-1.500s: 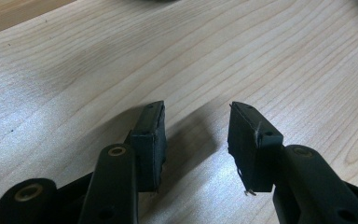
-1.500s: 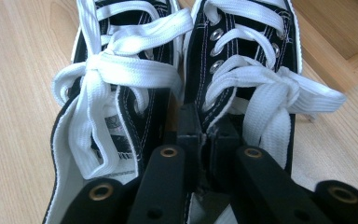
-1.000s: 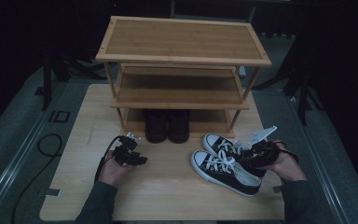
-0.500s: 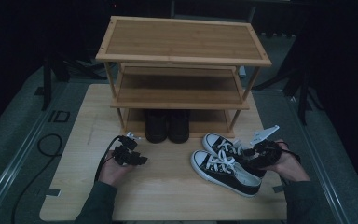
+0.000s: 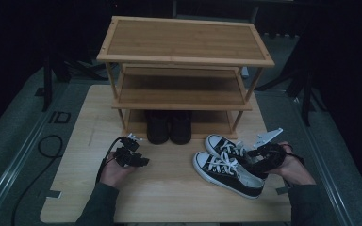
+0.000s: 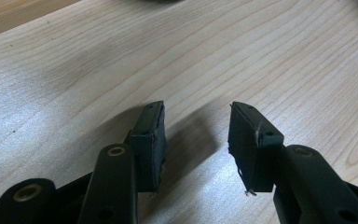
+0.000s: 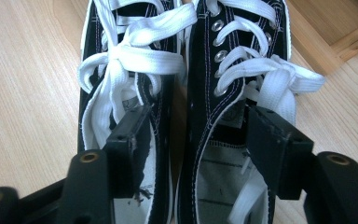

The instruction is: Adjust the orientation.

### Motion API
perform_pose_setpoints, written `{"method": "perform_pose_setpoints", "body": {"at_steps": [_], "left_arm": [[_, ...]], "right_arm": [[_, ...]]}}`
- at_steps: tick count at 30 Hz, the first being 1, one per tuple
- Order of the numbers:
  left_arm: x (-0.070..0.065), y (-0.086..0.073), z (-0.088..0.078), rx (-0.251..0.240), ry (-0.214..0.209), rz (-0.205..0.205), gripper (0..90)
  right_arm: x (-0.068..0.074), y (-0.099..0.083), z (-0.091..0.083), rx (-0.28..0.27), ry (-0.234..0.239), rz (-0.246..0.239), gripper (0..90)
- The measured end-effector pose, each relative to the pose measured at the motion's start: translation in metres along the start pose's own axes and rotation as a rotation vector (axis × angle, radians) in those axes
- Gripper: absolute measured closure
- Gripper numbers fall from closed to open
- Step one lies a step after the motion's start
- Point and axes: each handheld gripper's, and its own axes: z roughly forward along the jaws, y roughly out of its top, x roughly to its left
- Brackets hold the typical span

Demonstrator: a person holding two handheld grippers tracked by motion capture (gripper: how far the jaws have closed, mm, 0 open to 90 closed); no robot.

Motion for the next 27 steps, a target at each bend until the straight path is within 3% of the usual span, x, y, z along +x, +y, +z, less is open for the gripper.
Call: {"method": "perform_pose_setpoints", "body": {"at_steps": [14, 22, 27], "left_arm": [[0.000, 0.000, 0.000, 0.000, 0.000, 0.000, 56.5], [0.000, 0.000, 0.000, 0.000, 0.002, 0.002, 56.4], [-0.001, 0.000, 0.000, 0.001, 0.001, 0.002, 56.4]], "right_arm": [[0.009, 0.000, 0.002, 0.002, -0.020, -0.016, 34.8], [0.013, -0.005, 0.004, -0.018, -0.037, 0.000, 41.2], [0.013, -0.007, 0.006, -0.020, -0.046, 0.019, 40.5]]}}
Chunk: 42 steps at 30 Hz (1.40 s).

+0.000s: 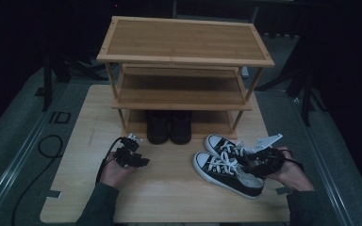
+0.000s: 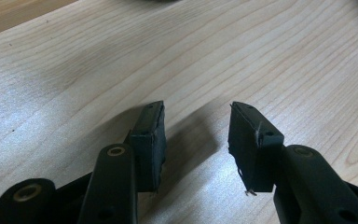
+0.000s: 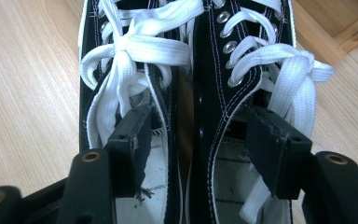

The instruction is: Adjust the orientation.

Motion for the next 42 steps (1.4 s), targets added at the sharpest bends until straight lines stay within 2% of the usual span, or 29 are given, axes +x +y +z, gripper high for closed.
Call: {"method": "perform_pose_setpoints", "body": {"at_steps": [5, 14, 18, 23, 34, 38, 42], "left_arm": [[0.000, 0.000, 0.000, 0.000, 0.000, -0.001, 56.4], [-0.002, 0.000, 0.000, 0.002, 0.000, 0.005, 56.4], [-0.001, 0.000, 0.000, -0.004, 0.000, 0.000, 56.4], [0.000, 0.000, 0.000, -0.003, -0.002, -0.002, 56.3], [0.000, 0.000, 0.000, 0.001, -0.002, 0.000, 56.4], [0.000, 0.000, 0.000, 0.000, -0.002, 0.001, 56.3], [0.000, 0.000, 0.000, 0.000, -0.003, 0.000, 56.4]], "right_arm": [[0.001, 0.000, 0.002, -0.006, -0.004, 0.019, 39.1], [0.006, 0.003, 0.011, 0.010, -0.001, 0.001, 44.2], [0.006, 0.007, 0.016, 0.023, -0.017, -0.012, 47.3], [0.003, 0.009, 0.022, 0.030, -0.014, -0.001, 50.7], [0.001, 0.009, 0.028, 0.032, 0.004, 0.029, 51.1], [0.002, 0.009, 0.029, 0.029, -0.005, 0.015, 50.2], [0.005, 0.011, 0.037, 0.061, -0.010, 0.002, 52.4]]}}
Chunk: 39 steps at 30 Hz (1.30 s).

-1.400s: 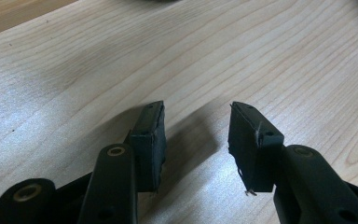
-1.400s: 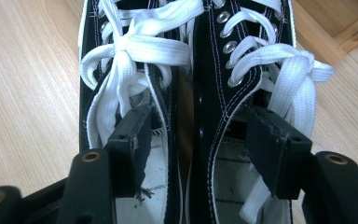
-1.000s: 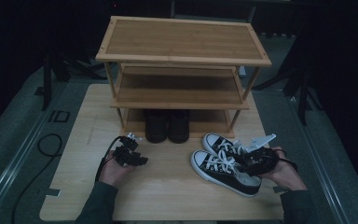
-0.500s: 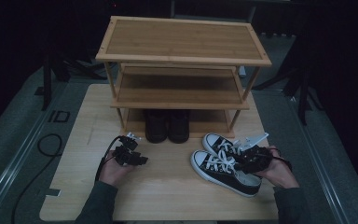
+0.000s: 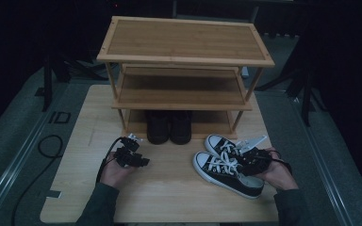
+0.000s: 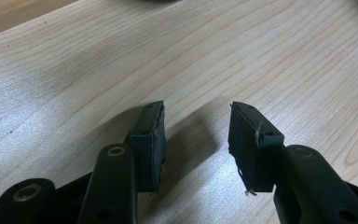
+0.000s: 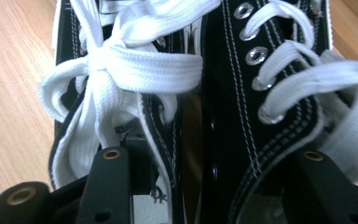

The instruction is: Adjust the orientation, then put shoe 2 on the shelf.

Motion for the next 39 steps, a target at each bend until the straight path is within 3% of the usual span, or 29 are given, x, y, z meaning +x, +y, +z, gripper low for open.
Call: {"method": "perform_pose_setpoints", "body": {"at_steps": [10, 26, 39], "left_arm": [[-0.0003, 0.0000, 0.0000, 0.002, 0.002, 0.003, 56.3], [-0.0010, 0.0000, 0.0002, -0.001, 0.001, -0.001, 56.3], [-0.0010, 0.0001, 0.0005, -0.003, -0.001, 0.000, 56.3]], "right_arm": [[-0.0019, 0.0013, 0.0003, 0.006, 0.011, -0.009, 58.5], [-0.0044, 0.0039, 0.0064, 0.028, 0.034, 0.010, 56.9], [-0.0054, 0.0019, 0.0066, 0.011, 0.049, -0.014, 76.6]]}}
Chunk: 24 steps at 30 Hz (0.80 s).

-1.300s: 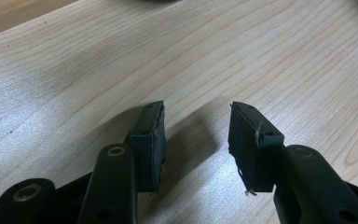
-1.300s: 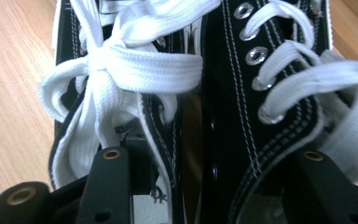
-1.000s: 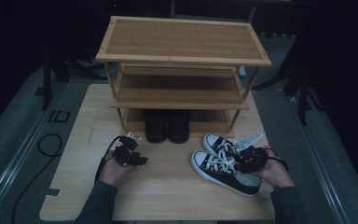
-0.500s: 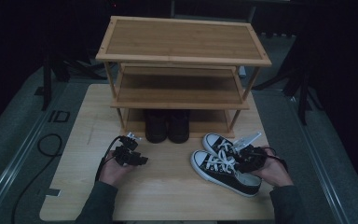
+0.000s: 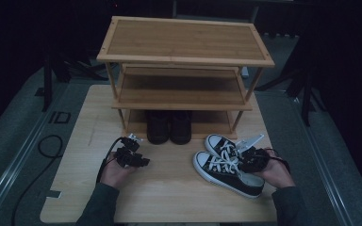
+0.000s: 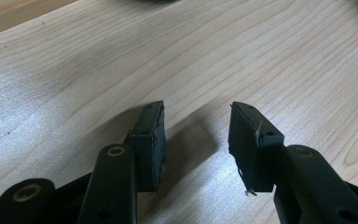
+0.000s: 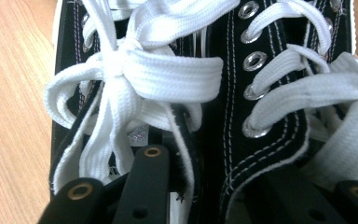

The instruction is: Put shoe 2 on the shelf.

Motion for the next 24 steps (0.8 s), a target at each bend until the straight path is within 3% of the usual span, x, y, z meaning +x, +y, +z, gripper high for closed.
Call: {"method": "perform_pose_setpoints", "body": {"at_steps": [11, 18, 24], "left_arm": [[0.0010, -0.0003, -0.0005, 0.001, -0.001, -0.001, 56.2], [0.0013, -0.0004, -0.0007, 0.002, 0.000, 0.000, 56.2], [0.0020, -0.0005, -0.0008, 0.002, 0.001, -0.002, 56.2]], "right_arm": [[-0.0002, -0.0022, -0.0012, -0.029, -0.014, -0.011, 84.6], [0.0062, 0.0002, -0.0036, -0.025, -0.052, -0.077, 85.8], [0.0027, 0.0016, -0.0056, -0.018, -0.039, -0.067, 85.6]]}}
